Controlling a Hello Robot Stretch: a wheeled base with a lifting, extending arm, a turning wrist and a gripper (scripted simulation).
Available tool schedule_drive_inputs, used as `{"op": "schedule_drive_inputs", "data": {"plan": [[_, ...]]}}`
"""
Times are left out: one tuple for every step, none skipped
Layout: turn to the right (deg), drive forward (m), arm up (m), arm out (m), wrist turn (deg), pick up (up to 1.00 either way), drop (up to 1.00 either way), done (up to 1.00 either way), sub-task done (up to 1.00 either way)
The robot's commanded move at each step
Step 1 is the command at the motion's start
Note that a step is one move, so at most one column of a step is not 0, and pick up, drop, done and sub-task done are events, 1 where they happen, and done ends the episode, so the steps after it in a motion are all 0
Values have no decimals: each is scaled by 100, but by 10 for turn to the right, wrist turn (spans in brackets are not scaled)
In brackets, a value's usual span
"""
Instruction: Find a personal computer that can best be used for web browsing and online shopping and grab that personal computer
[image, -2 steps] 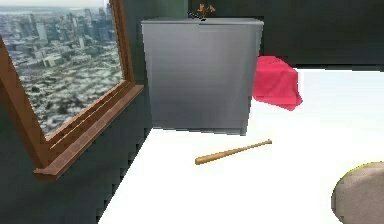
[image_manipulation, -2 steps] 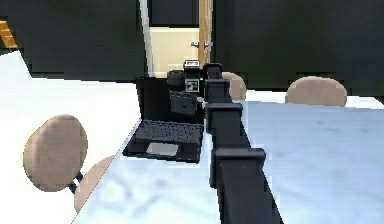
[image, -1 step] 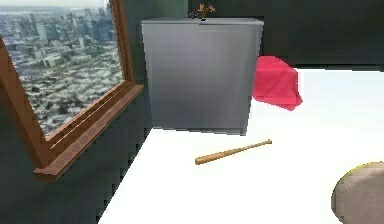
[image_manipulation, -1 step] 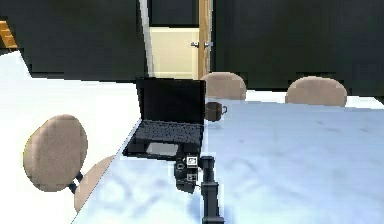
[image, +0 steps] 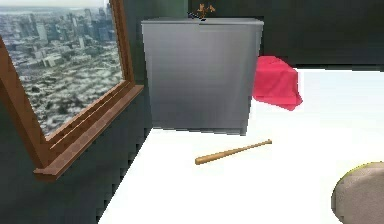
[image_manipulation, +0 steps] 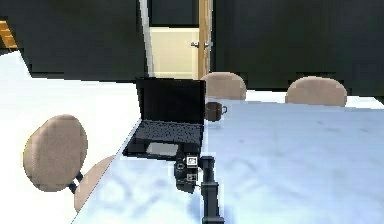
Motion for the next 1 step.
{"op": "schedule_drive_inputs", "data": {"plan": [[0, 0, 10, 0, 0, 0, 0, 0, 0]]}}
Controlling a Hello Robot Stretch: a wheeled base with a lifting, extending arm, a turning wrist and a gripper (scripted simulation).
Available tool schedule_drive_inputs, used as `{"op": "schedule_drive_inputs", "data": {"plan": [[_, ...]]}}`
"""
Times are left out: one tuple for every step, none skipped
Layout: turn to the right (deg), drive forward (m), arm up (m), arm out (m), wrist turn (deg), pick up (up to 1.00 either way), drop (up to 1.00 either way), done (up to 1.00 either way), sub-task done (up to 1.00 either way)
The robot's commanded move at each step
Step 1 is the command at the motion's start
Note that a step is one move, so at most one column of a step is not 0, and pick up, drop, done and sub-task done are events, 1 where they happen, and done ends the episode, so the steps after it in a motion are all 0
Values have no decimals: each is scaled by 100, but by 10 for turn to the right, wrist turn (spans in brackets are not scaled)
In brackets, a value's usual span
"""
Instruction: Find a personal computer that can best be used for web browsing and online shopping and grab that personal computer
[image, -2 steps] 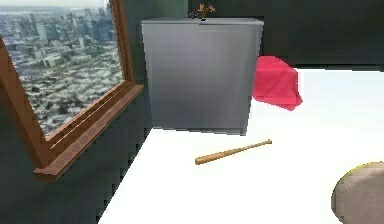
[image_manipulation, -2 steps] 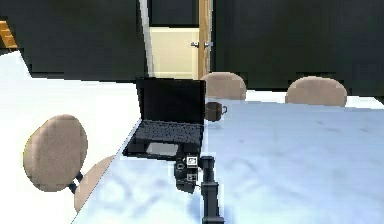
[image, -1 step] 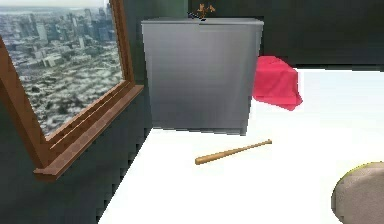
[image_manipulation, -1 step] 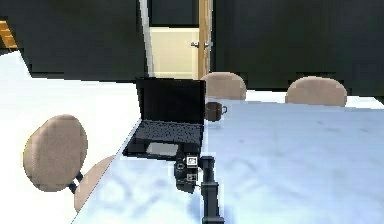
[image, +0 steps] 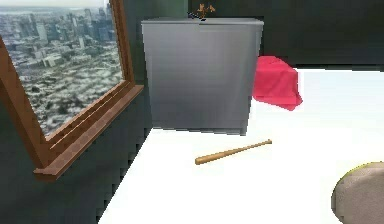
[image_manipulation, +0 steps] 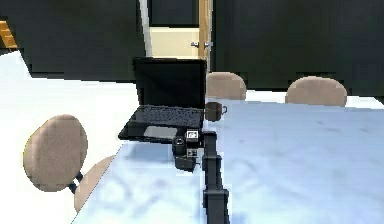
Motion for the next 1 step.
{"op": "schedule_drive_inputs", "data": {"plan": [[0, 0, 0, 0, 0, 0, 0, 100, 0]]}}
